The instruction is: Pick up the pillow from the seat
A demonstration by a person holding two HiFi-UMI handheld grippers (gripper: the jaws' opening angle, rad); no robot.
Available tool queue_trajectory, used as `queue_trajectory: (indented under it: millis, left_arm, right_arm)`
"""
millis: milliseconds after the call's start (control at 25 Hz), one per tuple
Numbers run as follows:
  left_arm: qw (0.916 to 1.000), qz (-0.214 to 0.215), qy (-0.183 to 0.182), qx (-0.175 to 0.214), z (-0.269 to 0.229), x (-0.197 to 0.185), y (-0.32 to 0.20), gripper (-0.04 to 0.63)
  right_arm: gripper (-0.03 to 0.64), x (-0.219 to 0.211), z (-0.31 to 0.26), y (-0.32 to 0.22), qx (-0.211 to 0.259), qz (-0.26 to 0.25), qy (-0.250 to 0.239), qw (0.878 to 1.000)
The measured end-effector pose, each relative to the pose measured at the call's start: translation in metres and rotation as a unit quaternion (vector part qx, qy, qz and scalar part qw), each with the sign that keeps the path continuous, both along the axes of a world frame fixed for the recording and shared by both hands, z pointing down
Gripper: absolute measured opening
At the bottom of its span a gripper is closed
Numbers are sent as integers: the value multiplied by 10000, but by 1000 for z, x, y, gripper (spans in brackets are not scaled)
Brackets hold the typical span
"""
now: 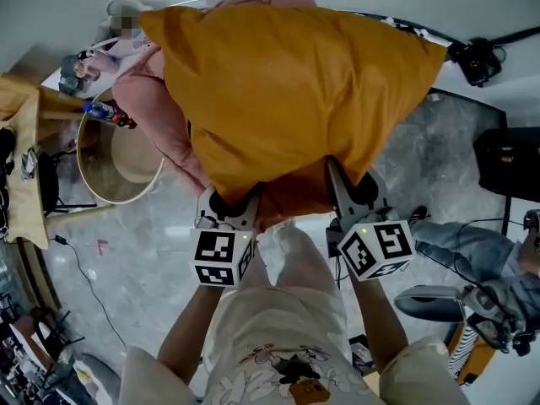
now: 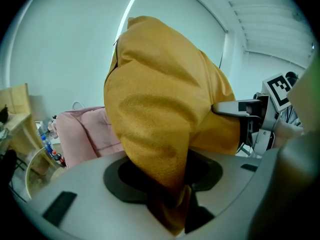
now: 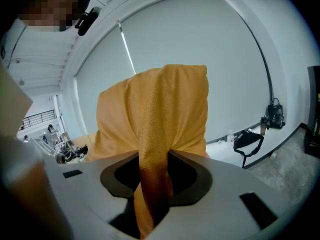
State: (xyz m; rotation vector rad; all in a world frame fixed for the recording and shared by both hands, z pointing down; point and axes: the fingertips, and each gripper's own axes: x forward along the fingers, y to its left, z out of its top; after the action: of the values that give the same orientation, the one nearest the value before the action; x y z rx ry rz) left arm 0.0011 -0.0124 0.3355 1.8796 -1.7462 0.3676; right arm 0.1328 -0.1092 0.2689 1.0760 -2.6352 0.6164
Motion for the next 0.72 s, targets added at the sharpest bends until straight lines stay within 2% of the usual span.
queue_trajectory:
  millis: [480,720]
  left_arm:
    - [9967,-611,-303,450,-66,3,49,193]
    - [9938,-710,-383,763,-102,-2,64,193]
  right_arm:
    - [151,-5,-66,37,418,-625,-412,9963]
    - [152,-9,-105,54,735,-686,-564,9933]
